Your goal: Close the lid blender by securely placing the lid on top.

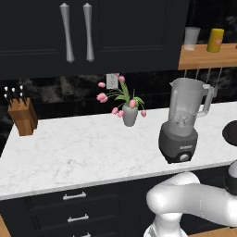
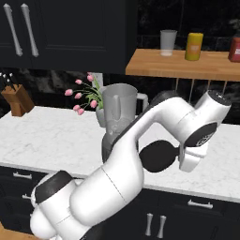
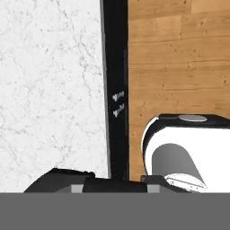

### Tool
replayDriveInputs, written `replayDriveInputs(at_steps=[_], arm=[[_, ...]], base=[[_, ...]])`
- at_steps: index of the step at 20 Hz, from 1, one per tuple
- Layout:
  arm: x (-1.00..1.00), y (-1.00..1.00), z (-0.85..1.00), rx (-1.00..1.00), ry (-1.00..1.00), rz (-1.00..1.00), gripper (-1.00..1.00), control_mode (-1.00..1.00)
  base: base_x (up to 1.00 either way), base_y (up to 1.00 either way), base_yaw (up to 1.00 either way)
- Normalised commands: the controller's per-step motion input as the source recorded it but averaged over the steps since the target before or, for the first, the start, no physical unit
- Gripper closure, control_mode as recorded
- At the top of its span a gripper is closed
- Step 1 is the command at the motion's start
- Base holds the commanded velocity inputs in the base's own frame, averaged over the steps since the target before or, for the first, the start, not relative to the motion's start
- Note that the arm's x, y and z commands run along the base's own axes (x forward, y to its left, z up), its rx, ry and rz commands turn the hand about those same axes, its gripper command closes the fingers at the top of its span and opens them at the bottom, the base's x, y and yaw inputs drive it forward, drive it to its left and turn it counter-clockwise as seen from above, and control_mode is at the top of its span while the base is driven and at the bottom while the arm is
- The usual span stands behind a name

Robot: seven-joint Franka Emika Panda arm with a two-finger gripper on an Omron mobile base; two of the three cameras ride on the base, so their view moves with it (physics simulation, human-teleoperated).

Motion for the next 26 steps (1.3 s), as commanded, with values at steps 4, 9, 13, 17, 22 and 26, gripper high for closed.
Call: replayDriveInputs(at_steps=[4,9,13,17,22,26], arm=[[-0.25,0.83,1.0,0.0,0.0,-0.04,1.0,-1.0],[-0.19,0.62,1.0,0.11,0.02,-0.09,1.0,-1.0],[-0.08,0.38,1.0,0.22,0.09,-0.08,1.0,-1.0],[0.27,0.36,0.95,0.19,0.15,-0.09,1.0,-1.0],[0.43,0.16,0.66,0.16,0.07,-0.04,1.0,-1.0],[0.35,0.13,0.22,0.15,0.01,0.0,1.0,-1.0]], base=[[0.0,0.0,0.0],[0.0,0.0,0.0],[0.0,0.0,0.0],[0.0,0.0,0.0],[0.0,0.0,0.0],[0.0,0.0,0.0]])
